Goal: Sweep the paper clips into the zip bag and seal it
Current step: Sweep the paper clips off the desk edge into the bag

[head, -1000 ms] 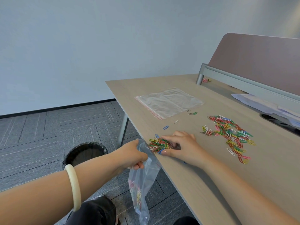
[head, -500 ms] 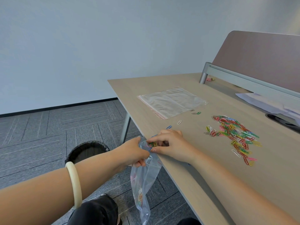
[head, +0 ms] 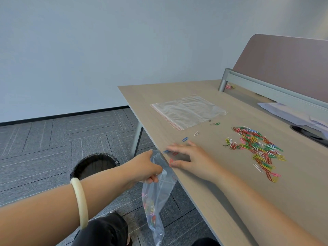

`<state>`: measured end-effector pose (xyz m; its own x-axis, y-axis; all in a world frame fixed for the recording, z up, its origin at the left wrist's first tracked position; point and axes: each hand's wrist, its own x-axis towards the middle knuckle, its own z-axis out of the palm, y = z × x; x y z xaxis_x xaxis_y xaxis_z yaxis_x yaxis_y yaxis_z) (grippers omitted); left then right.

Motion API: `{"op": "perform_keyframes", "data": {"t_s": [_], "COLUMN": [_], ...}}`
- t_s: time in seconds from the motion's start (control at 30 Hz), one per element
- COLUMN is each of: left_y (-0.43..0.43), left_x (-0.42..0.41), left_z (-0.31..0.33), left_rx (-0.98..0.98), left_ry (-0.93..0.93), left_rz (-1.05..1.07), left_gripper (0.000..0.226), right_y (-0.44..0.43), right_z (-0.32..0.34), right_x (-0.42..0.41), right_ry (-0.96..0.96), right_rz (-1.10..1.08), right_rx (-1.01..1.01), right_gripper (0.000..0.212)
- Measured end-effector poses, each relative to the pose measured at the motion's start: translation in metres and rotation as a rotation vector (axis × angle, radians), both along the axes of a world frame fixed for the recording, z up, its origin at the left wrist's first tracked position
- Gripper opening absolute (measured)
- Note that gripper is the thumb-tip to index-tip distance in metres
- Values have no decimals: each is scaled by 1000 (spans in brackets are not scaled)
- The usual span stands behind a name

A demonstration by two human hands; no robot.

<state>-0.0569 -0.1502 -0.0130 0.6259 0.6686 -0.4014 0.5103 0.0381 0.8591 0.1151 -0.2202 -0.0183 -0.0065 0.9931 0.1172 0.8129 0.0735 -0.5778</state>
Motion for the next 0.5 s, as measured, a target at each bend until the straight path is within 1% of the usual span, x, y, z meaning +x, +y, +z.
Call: {"op": "perform_keyframes", "data": {"t_s": [0.13, 0.2, 0.27, 0.3, 0.4, 0.5], "left_y": [1, 0, -1, -1, -2, -4], "left_x": [0, 0, 0, 0, -2, -4], "left_z": [-1, 0, 0, 0, -1, 1], "left_rx": [-6, -5, -1, -1, -2, -1], "left_ry": [-15, -32, -43, -42, -21, -9], "left_rz": [3, -1, -9, -12, -16, -25], "left_gripper": [68, 63, 53, 53, 64, 66], "right_y": [1, -1, -5, -8, -26, -51], "right_z": [-1, 1, 7, 11, 21, 22], "right_x": [-15, -19, -15, -9, 15, 40], "right_ry": [198, 226, 204, 203, 163, -56], "right_rz": [-36, -53, -69, -91, -166, -138], "right_rx": [35, 57, 82, 89, 76, -23], "right_gripper": [39, 39, 37, 35, 34, 47]}}
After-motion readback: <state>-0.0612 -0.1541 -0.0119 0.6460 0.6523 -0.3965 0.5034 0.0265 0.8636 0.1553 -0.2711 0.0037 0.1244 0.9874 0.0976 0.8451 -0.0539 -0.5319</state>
